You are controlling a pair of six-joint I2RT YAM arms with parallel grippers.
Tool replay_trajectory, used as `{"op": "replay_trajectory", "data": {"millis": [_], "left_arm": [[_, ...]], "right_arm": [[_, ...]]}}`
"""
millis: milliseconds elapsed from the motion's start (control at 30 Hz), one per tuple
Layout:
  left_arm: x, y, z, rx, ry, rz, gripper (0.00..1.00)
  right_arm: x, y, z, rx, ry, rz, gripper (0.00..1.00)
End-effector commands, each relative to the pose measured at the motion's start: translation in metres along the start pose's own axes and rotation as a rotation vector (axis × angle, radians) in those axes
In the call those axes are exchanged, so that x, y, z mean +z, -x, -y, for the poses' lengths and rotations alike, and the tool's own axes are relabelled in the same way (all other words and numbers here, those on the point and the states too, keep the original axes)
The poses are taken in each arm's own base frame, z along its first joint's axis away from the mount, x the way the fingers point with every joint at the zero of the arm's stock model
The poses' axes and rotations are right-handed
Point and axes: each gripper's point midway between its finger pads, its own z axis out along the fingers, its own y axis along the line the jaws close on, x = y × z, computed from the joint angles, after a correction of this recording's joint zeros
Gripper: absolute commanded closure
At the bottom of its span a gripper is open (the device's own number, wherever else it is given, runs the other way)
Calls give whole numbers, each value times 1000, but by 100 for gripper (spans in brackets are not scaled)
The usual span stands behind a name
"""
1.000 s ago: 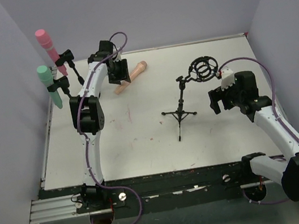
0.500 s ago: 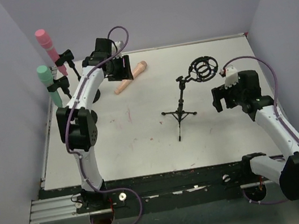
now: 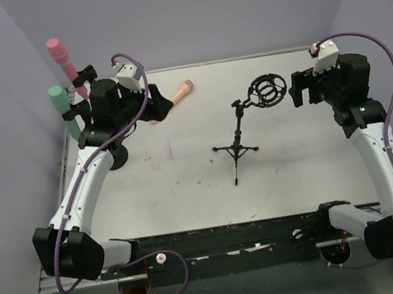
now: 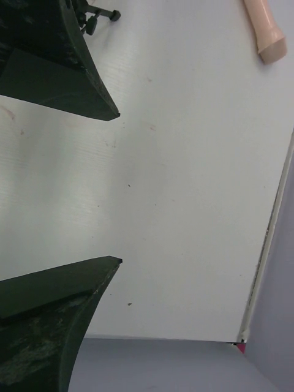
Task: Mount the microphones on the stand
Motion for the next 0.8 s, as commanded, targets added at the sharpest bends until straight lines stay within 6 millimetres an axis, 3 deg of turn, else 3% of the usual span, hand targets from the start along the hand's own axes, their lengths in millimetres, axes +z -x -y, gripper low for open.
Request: {"op": "replay_trajectory", "data": {"millis": [0,167,267,467,567,667,767], "left_arm": [[-17,-1,44,-26,-282,119,15],[-38,-21,75,-34,-421,115,16],[-47,-41,85,-23,-442,85,17],[-68,-72,82,-7,-390,76,17],[-76,-83,81,3,-371,87,17],[-84,-89,81,4,-361,109,16],[-92,-89,84,1,-363,135,16]], "right_arm": [[-7,-4,-18,39,101,-61,0],[-12,2,-21,34,127,-64,0],[-14,-6,-31,31,181,-98,0],[-26,-54,-56,8,294,-165,0],[-33,-67,-62,-3,308,-157,0],[-37,-81,-68,-10,326,-161,0],[-44,-95,-87,-36,428,-151,0]]}}
